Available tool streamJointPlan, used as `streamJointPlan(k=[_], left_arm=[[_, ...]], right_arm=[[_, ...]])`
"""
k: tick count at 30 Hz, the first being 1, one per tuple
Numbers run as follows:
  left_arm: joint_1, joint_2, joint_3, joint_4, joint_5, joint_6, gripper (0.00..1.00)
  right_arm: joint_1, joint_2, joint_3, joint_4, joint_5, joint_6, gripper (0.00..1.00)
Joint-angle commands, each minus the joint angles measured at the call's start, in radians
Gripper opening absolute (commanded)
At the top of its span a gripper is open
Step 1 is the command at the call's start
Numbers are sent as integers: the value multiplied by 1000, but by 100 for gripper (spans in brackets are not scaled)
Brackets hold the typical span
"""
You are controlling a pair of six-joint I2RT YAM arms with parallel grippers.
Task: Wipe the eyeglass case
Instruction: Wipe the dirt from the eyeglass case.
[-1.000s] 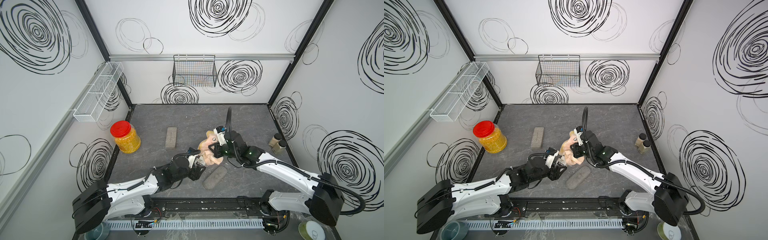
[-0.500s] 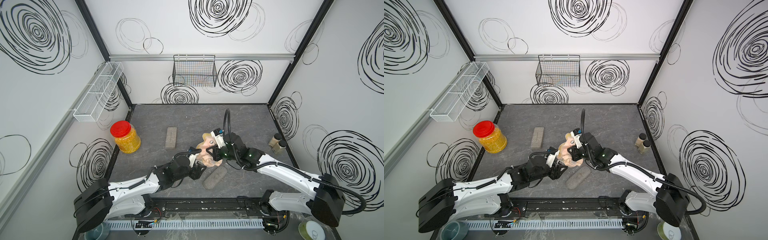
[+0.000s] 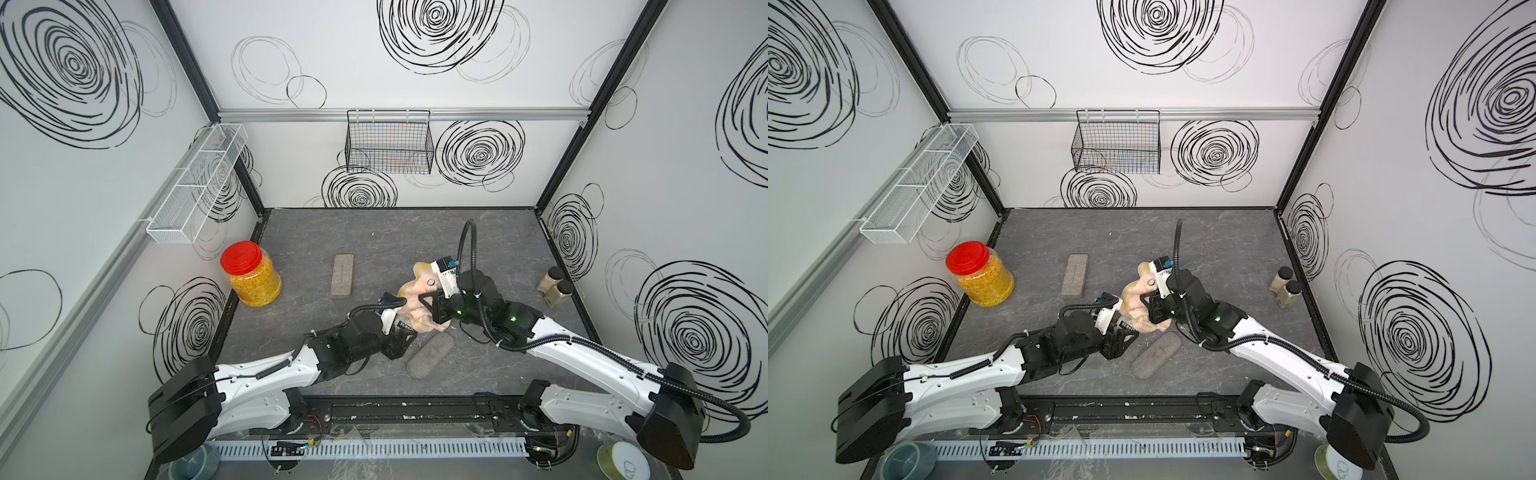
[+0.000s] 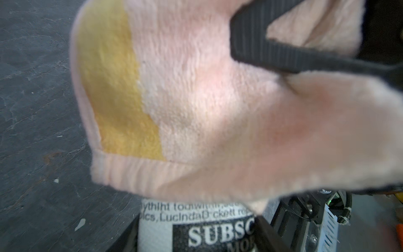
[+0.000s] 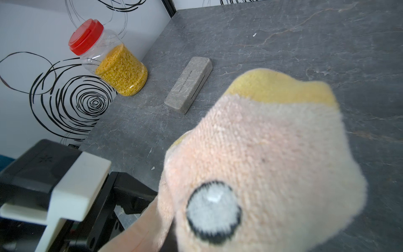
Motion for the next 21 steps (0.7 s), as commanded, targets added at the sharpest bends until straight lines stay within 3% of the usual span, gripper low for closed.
streamJointPlan(k=[1, 4, 8, 10, 12, 17, 21], left_arm=[[4, -2, 55, 65, 1, 25, 62], [11, 0, 56, 71, 0, 26, 62], [14, -9, 42, 82, -24, 17, 62], [17, -16, 30, 96, -30, 8, 62], [23, -14, 29, 98, -26, 2, 62], [47, -20, 22, 102, 3, -11, 62], [57, -22, 12, 96, 9, -9, 62]], right_arm=[[5, -22, 25, -18, 138, 4, 2], [0, -30, 5, 28, 150, -22, 2], [3, 12, 42, 30, -52, -73, 3], [5, 34, 68, 1, -92, -71, 2], [4, 45, 81, -20, -51, -69, 2], [-9, 26, 90, -44, 190, -35, 2], [-26, 22, 87, -26, 194, -36, 3]])
